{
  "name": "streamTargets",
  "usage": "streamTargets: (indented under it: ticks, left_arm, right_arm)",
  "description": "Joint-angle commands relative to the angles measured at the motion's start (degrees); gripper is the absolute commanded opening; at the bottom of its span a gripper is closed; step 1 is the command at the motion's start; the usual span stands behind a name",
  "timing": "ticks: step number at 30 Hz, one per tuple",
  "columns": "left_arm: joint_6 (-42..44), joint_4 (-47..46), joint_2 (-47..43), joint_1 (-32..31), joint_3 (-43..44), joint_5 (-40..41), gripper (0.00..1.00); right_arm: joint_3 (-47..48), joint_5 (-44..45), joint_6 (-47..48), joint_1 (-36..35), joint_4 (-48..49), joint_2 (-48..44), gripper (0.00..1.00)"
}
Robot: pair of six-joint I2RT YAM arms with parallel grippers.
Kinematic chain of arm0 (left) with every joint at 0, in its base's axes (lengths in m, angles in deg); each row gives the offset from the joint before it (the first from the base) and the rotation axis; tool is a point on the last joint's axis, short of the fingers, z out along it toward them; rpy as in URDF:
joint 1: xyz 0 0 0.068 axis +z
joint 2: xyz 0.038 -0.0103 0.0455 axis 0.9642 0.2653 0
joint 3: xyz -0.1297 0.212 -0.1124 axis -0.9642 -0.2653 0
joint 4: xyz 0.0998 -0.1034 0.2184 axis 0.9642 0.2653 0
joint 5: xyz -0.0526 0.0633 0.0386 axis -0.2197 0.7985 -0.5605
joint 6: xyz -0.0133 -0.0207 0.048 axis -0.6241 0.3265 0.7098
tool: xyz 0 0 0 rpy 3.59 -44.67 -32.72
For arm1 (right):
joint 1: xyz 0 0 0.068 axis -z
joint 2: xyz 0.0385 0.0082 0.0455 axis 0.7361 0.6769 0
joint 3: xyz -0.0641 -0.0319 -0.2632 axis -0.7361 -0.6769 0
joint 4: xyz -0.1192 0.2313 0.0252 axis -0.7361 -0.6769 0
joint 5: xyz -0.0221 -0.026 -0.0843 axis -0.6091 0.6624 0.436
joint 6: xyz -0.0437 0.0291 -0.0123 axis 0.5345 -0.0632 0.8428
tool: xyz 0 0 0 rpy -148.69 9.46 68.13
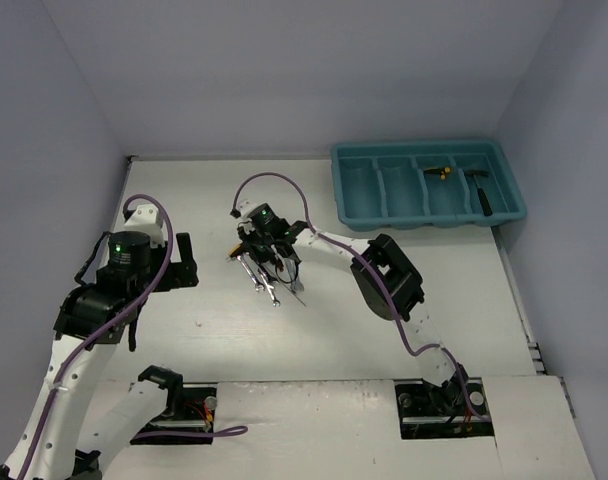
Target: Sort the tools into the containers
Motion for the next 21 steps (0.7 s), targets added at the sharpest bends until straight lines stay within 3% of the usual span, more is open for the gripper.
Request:
streamTargets:
  ticks: [1,3,8,15,21]
  left_arm:
    - [-0.8,-0.5,-0.1,0.3,0.7,0.2,0.95]
    - [-0.8,-0.5,-0.1,0.3,0.7,0.2,0.95]
    - [-0.7,-0.5,0.4,0.3,1.0,0.2,0.95]
    - [-0.4,-0.6,1.0,0.3,1.9,0.8,0.95]
    - [-0.4,-0.6,1.7,0.3,2.3,0.9,0.95]
  right_arm:
    - [2.0,1.2,1.2,-0.4,0.5,0.0,0.07]
    - [2.0,1.7,2.0,-0.5,0.5,-0.8,0.0]
    - [1.4,4.0,3.9,-0.4,0.4,-4.9,0.0]
    - [-2.6,7.9,9.9,1.4,0.1,-17.4,0.0]
    - [-7.9,10.2,14.9,11.3,-0.7,-26.8,0.0]
